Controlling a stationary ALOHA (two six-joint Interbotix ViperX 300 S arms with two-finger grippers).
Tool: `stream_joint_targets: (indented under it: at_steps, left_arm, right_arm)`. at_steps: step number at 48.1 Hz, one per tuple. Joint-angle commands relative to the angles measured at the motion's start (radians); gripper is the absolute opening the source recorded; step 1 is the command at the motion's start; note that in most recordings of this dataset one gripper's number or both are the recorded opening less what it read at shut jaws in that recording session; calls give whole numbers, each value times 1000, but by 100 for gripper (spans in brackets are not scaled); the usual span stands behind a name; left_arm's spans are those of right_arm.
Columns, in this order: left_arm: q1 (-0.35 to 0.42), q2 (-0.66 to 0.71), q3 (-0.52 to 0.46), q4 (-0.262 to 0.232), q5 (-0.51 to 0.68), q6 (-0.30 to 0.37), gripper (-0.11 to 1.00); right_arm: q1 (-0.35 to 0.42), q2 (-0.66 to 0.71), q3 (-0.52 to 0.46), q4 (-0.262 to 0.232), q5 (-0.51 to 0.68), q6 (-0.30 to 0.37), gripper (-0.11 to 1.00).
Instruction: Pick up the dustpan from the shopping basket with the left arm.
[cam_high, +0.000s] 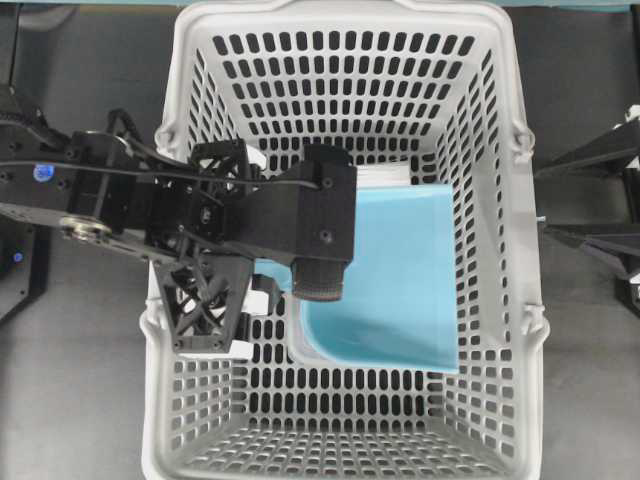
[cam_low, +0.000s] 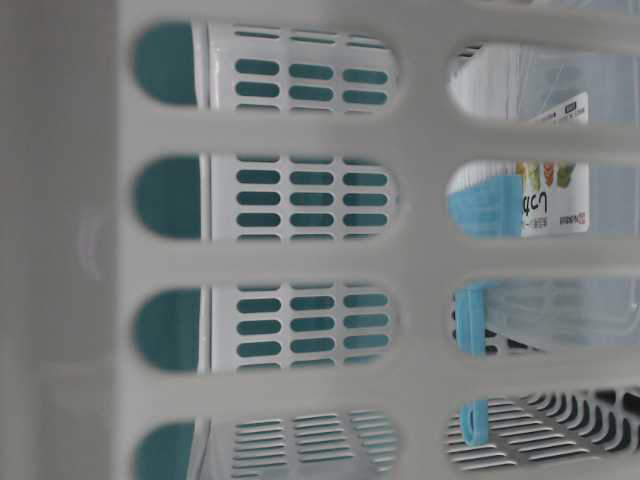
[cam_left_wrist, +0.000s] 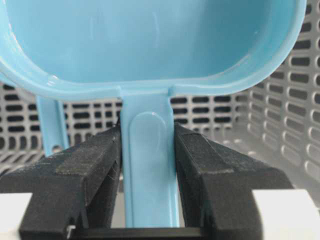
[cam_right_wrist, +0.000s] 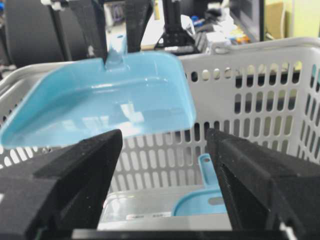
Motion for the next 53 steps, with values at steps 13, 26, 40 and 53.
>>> stream_joint_targets:
  at_steps: [13, 26, 40, 53]
  left_arm:
    - [2, -63, 40, 5, -66, 0, 31]
    - [2, -61, 38, 5, -66, 0, 31]
    - [-2, -61, 35, 3, -61, 0, 31]
    - [-2, -61, 32, 3, -61, 0, 31]
  right_arm:
    - [0, 0, -9, 2, -9, 3, 67]
    - [0, -2, -9, 2, -12, 5, 67]
    - [3, -2, -9, 2, -12, 5, 67]
    - [5, -2, -9, 2, -12, 5, 67]
